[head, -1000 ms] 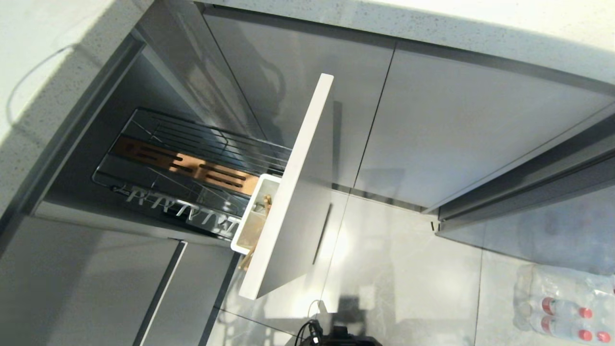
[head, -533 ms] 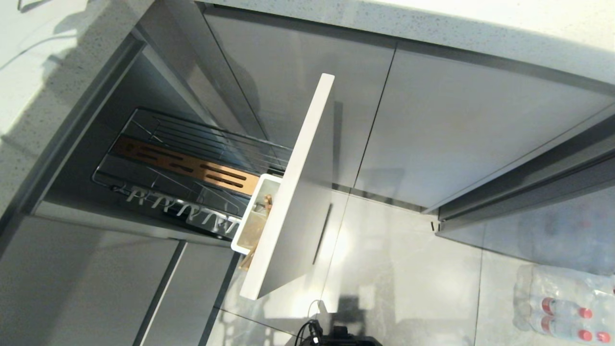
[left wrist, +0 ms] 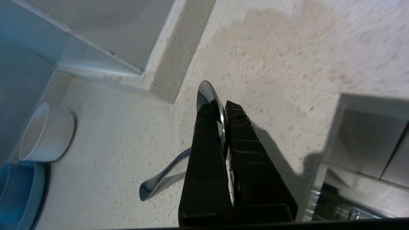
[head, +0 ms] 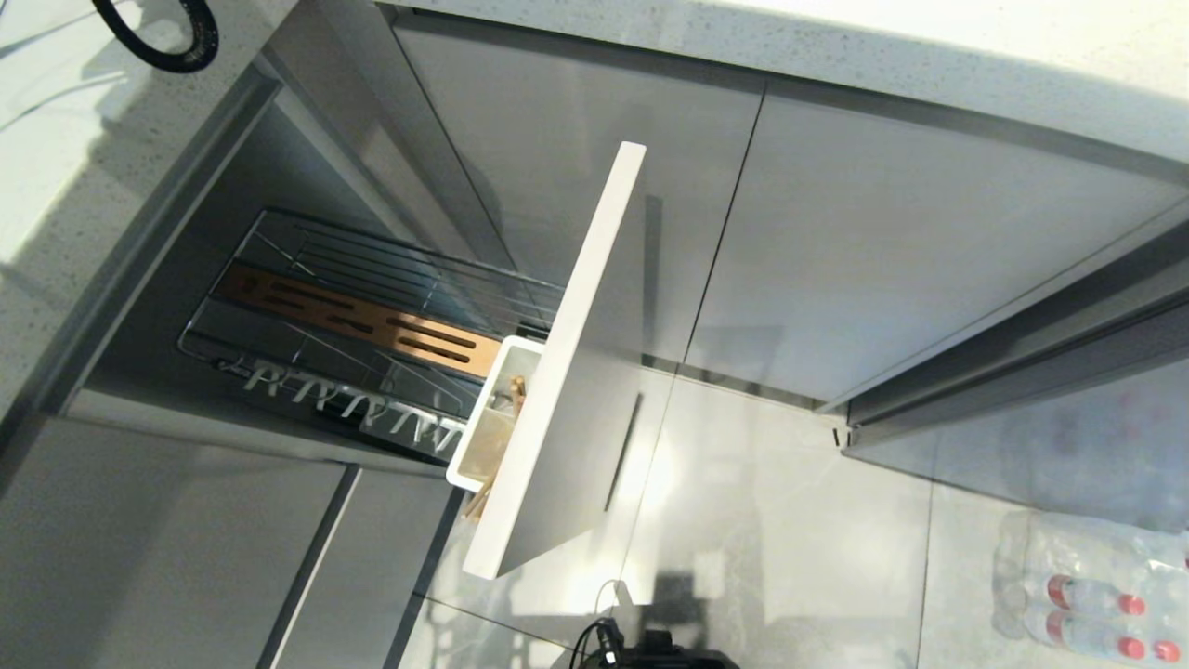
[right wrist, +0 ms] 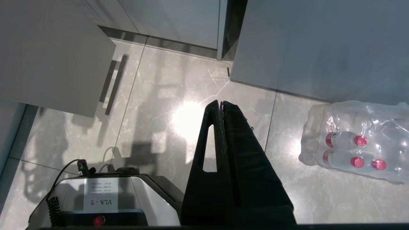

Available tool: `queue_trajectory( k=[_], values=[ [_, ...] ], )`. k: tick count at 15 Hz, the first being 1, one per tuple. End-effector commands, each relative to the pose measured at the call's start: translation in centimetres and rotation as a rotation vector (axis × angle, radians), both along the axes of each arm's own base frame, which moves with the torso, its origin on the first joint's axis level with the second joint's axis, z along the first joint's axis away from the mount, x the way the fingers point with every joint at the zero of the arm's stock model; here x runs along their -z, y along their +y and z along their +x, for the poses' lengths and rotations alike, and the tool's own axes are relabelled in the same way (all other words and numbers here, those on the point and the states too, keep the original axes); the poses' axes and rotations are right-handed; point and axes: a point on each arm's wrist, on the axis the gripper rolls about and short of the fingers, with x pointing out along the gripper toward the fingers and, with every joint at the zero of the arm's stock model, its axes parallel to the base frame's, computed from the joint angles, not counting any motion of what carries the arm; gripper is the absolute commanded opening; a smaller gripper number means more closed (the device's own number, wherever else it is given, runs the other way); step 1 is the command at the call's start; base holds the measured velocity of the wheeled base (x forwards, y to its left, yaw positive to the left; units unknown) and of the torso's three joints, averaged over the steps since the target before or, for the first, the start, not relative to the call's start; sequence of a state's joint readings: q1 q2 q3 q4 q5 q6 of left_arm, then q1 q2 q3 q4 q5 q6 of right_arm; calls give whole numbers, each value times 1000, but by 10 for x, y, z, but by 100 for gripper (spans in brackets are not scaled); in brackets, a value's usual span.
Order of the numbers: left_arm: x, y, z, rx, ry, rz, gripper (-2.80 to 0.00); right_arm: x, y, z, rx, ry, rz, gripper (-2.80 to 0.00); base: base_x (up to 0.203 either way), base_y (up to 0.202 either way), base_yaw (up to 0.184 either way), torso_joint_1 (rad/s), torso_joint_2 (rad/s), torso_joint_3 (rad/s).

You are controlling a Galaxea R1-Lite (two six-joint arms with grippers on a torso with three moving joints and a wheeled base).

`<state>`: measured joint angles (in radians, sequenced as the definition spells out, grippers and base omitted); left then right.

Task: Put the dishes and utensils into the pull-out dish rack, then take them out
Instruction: Take the spoon out of the cupboard

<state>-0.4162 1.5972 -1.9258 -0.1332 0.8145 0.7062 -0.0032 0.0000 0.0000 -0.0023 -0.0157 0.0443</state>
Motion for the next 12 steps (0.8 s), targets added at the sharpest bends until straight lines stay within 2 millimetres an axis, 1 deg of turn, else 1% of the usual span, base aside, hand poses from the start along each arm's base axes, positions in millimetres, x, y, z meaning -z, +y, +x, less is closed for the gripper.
queue_trajectory(
  k=[1, 3, 9, 12],
  values=[
    [4, 4, 5, -31, 18, 5, -280, 0, 0, 0, 0, 0, 0, -280, 0, 0, 0, 0, 0, 0],
    [9, 10, 10, -93, 52, 2, -280, 0, 0, 0, 0, 1, 0, -280, 0, 0, 0, 0, 0, 0],
    [11, 31, 15, -190, 57, -3, -280, 0, 0, 0, 0, 0, 1, -280, 0, 0, 0, 0, 0, 0],
    [14, 36, 17, -215, 68, 0, -280, 0, 0, 0, 0, 1, 0, -280, 0, 0, 0, 0, 0, 0]
  ],
)
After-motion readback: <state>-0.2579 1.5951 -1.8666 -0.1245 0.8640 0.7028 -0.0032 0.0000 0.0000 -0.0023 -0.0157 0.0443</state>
